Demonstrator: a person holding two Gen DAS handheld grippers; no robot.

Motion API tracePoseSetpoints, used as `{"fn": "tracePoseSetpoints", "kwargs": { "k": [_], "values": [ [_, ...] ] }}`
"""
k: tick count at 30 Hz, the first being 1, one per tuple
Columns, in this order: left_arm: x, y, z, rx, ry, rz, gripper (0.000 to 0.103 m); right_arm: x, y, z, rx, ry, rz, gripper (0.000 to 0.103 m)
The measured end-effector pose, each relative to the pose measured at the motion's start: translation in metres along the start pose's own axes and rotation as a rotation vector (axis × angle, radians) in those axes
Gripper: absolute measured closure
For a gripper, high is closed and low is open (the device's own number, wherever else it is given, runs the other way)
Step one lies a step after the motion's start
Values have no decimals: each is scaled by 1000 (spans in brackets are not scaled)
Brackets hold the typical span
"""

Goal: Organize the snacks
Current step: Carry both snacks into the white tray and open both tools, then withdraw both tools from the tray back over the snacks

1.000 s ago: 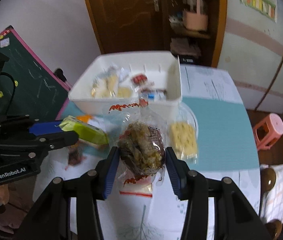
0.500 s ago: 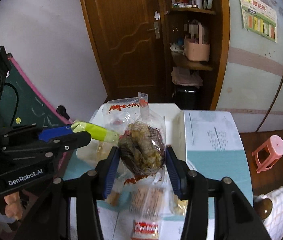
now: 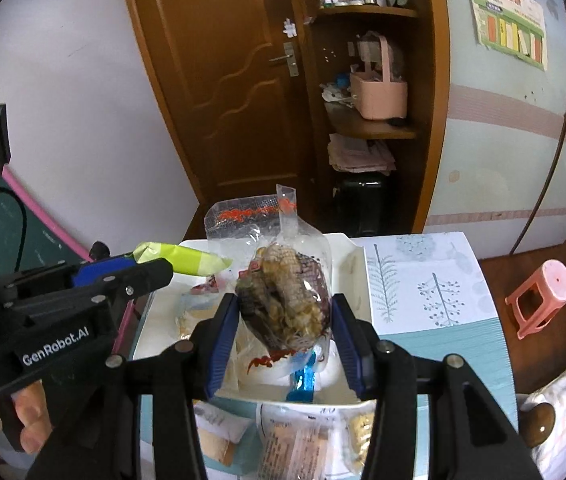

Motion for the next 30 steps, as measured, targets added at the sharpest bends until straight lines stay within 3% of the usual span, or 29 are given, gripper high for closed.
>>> {"fn": "tracePoseSetpoints", "kwargs": {
  "k": [20, 22, 23, 24, 27, 30],
  "values": [
    [-59, 11, 4, -10, 66, 53, 72, -48, 14, -16, -46, -35, 50, 55],
    [-61, 9, 5, -2, 78, 58, 61, -53, 14, -16, -51, -35, 70, 54],
    [-62, 9, 6, 3, 82, 64, 41, -56, 13, -16, -57, -30, 80, 54],
    [-63, 8, 7, 13, 105, 64, 31, -59, 13, -17, -62, -25, 90, 54],
    [-62, 5, 11, 28, 124, 47, 17, -63, 11, -22, -83, -28, 98, 54],
    [-63, 2, 12, 46, 104, 55, 13, -65, 7, -27, -105, -24, 111, 54]
  ]
}}
Point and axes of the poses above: each gripper's, at about its wrist camera, not at the fingertips, and x roughly against the way its jaws point, z to its left, y to its top, the point moved 2 cm from there along -x, roughly the way its jaws point
